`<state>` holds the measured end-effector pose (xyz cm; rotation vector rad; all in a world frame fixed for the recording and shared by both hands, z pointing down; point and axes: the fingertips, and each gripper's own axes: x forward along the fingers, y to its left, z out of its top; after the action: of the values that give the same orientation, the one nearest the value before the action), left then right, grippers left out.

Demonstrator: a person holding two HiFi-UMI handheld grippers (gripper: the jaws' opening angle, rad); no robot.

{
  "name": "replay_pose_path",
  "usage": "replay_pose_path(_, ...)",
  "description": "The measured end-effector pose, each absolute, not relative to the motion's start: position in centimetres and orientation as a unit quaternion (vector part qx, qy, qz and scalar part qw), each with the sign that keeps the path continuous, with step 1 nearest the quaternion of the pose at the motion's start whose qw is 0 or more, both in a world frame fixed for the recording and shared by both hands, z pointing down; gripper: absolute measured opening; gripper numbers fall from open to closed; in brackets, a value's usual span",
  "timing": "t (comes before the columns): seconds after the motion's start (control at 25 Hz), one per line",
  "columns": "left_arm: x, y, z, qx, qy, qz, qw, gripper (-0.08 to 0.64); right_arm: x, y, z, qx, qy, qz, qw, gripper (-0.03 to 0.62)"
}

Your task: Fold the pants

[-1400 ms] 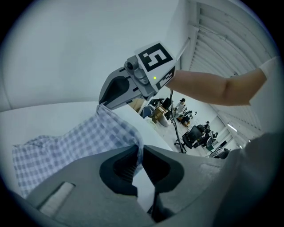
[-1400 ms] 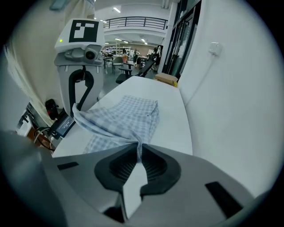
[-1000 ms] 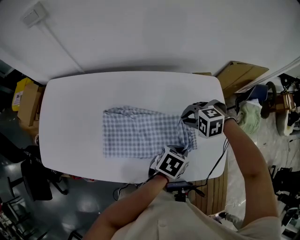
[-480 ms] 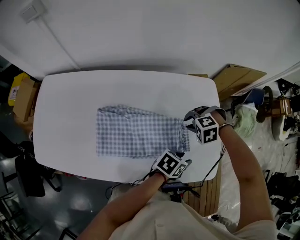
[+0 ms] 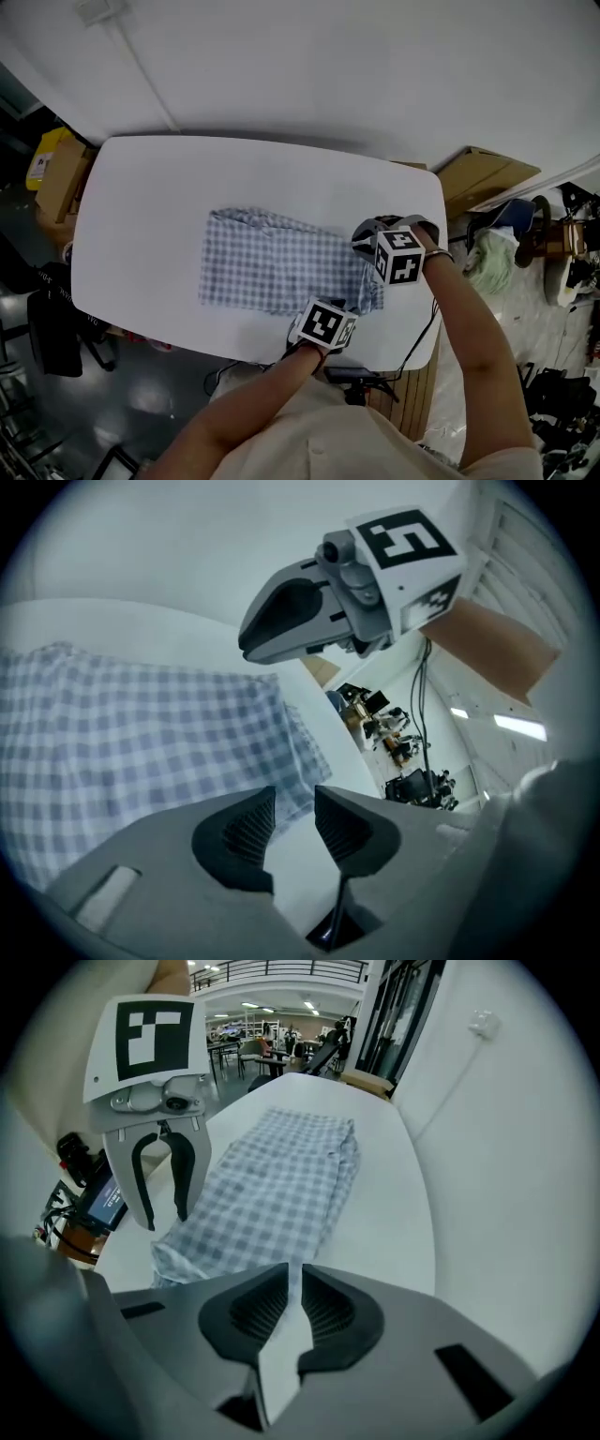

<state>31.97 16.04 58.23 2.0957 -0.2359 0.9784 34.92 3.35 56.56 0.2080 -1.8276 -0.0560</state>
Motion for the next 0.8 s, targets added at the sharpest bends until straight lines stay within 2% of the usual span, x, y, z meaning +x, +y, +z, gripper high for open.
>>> replay_pose_path(0.24, 34.3, 16.7, 58.9, 0.822, -0.087, 0.337, 0.451, 0.129, 36.0, 5.4, 59.3, 0.048, -0.759, 0.014, 0.649, 0.051)
replay_pose_path(0.52, 38.0, 21.1, 55.8, 0.821, 0.05, 0.248, 0.512, 0.129, 41.8, 7.3, 57.8, 0.071, -0.74, 0.039, 0.668, 0.051)
replay_pose_path(0.64, 35.7, 21.5, 54.4, 0.828, 0.079, 0.246, 0.497, 0.129, 41.8, 5.9, 55.8, 0.08, -0.746, 0.018, 0.661, 0.046)
replay_pose_path(0.8, 29.1, 17.1, 54.5, 0.853, -0.009, 0.253, 0.456, 0.121, 36.6, 1.7, 52.8, 0.068, -0.773, -0.034, 0.63, 0.021)
